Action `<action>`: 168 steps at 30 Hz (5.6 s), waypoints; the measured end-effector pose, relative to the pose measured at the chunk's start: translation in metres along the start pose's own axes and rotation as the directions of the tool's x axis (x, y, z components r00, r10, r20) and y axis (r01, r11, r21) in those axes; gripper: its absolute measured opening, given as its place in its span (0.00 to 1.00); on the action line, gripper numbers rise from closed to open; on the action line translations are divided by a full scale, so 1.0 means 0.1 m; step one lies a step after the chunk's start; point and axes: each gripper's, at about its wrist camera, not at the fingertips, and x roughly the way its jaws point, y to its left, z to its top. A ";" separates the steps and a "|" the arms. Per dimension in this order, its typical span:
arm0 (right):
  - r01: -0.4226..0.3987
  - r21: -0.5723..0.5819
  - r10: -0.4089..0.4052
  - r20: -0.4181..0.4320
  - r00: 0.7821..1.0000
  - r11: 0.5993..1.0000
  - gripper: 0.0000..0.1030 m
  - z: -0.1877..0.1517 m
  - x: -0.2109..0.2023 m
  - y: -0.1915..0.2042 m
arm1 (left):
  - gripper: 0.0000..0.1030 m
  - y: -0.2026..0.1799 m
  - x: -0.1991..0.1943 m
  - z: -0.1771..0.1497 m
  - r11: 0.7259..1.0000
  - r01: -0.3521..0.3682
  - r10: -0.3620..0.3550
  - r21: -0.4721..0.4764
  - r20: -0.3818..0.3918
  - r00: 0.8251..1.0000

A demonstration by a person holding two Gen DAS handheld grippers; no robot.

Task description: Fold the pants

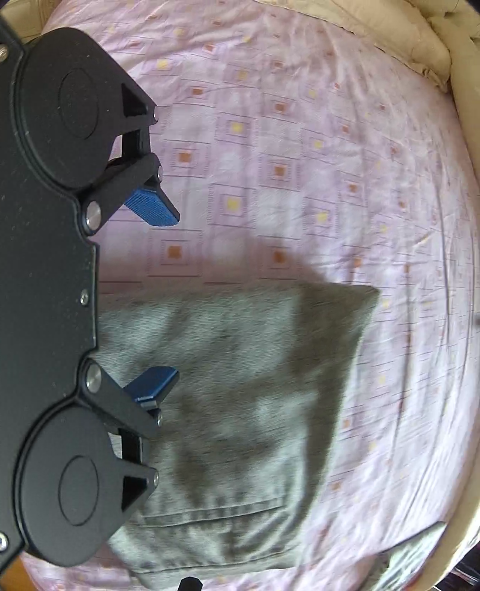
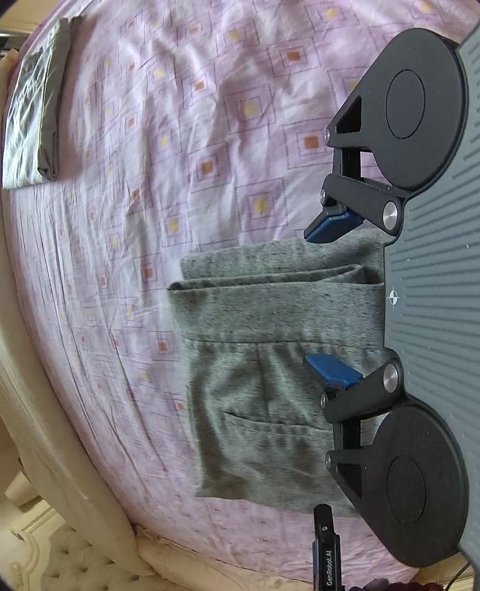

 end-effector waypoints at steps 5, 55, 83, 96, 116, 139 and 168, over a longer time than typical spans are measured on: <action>-0.022 0.061 0.026 -0.056 0.998 0.998 0.64 0.16 0.23 -0.14 | 0.81 0.00 0.22 0.13 0.999 0.035 -0.033 0.029 -0.045 0.998; -0.298 -0.134 0.304 0.022 0.953 0.945 0.42 1.71 0.24 1.53 | 0.32 1.05 -0.68 1.31 0.991 -0.025 0.053 -0.130 0.210 0.976; 0.097 -0.264 -0.068 0.115 0.991 0.960 0.42 0.66 -0.37 2.08 | 0.40 0.85 -1.21 0.36 0.990 -0.074 0.098 -0.119 0.209 0.973; 0.035 -0.359 0.009 0.118 0.993 0.932 0.44 0.62 -0.81 2.11 | 0.50 0.36 -1.48 0.22 0.979 -0.103 0.139 -0.175 0.209 0.968; -0.004 -0.360 0.055 0.131 0.990 0.933 0.45 0.59 -0.95 1.85 | 0.51 0.02 -1.56 0.17 0.978 -0.118 0.153 -0.175 0.207 0.966; -0.027 -0.355 0.079 0.132 0.988 0.934 0.46 0.56 -0.99 1.89 | 0.51 0.01 -1.59 0.09 0.976 -0.127 0.161 -0.176 0.199 0.967; -0.051 -0.308 0.094 0.127 0.987 0.950 0.46 0.57 -0.95 1.77 | 0.51 -0.11 -1.62 0.07 0.980 -0.147 0.174 -0.134 0.216 0.961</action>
